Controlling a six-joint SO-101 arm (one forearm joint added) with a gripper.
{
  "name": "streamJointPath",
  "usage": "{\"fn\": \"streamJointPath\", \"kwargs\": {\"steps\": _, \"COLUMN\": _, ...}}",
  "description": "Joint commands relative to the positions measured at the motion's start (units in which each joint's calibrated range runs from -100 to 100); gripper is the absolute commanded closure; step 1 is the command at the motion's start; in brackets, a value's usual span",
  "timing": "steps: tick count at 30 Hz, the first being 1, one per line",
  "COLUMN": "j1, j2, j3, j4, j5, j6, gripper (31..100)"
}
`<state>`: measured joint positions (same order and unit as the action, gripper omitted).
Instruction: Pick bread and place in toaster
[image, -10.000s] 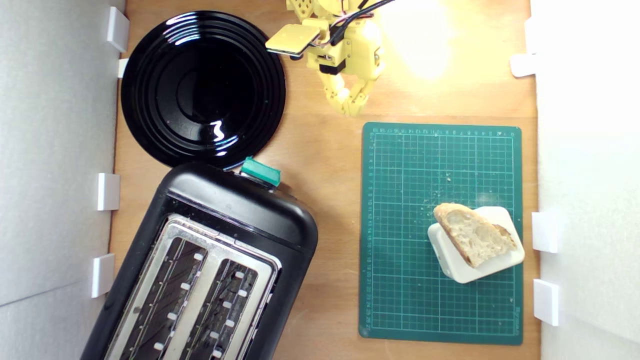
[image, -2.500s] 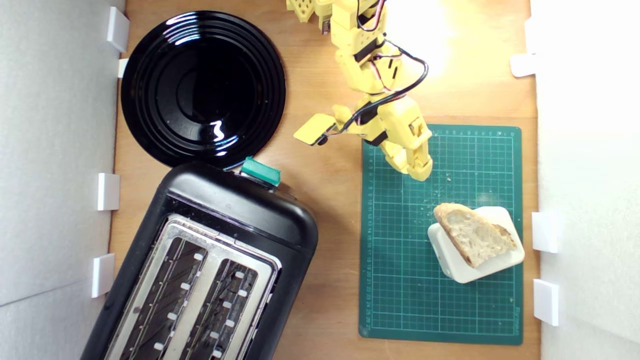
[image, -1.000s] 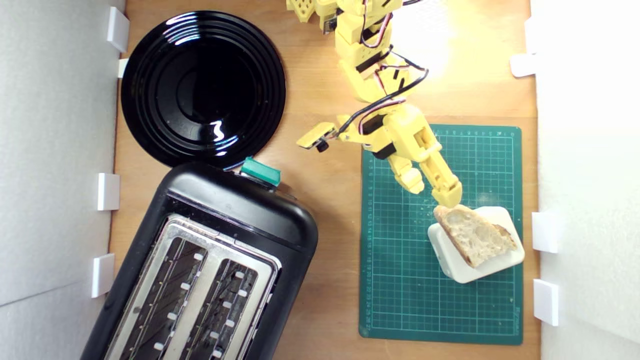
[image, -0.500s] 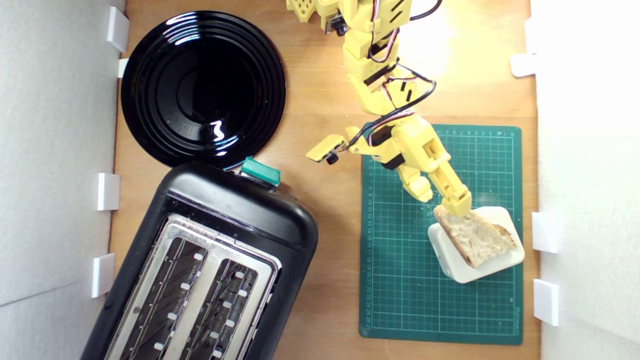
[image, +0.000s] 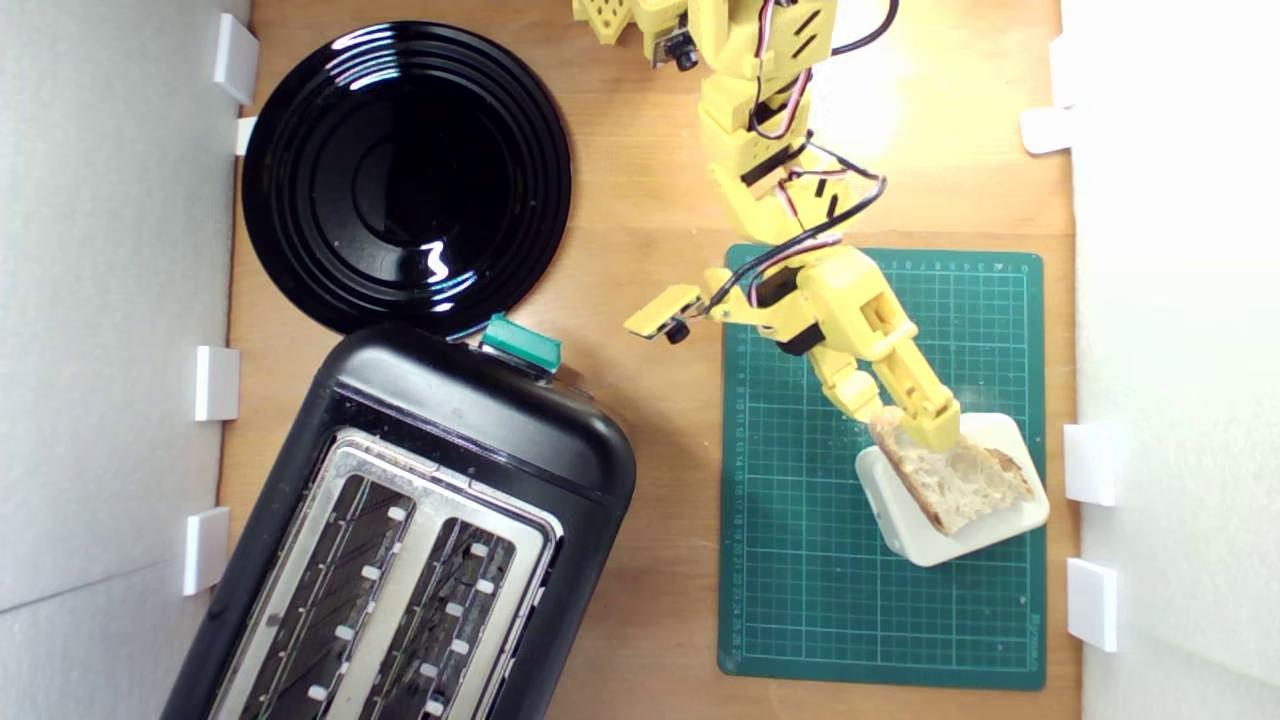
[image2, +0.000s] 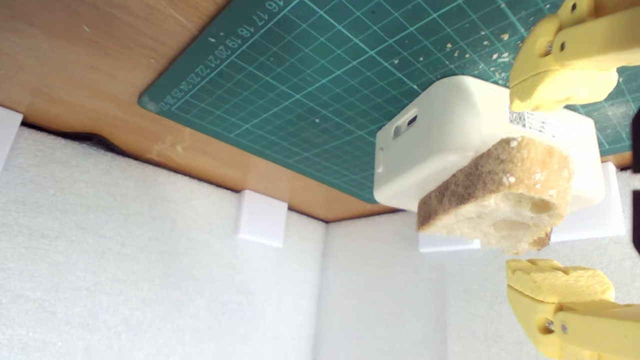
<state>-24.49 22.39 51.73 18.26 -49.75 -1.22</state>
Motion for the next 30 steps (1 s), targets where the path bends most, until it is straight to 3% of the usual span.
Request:
{"fn": "streamJointPath", "kwargs": {"steps": 1, "j1": -0.82, "j2": -0.17, "j3": -3.75, "j4": -0.4, "j5": -1.79, "j6": 0.3, "gripper": 36.8}}
{"fn": "streamJointPath", "kwargs": {"steps": 23, "j1": -2.91, "j2": 3.82, "j3": -9.2, "j4": -2.3, "j5": -1.7, "j6": 2.18, "gripper": 36.8}}
{"fn": "streamJointPath", "kwargs": {"steps": 26, "j1": -2.99, "j2": 3.99, "j3": -9.47, "j4": -4.12, "j5": -1.7, "j6": 2.24, "gripper": 36.9}}
{"fn": "streamJointPath", "kwargs": {"steps": 30, "j1": -2.99, "j2": 4.24, "j3": -10.02, "j4": -4.12, "j5": -1.7, "j6": 2.24, "gripper": 44.8}}
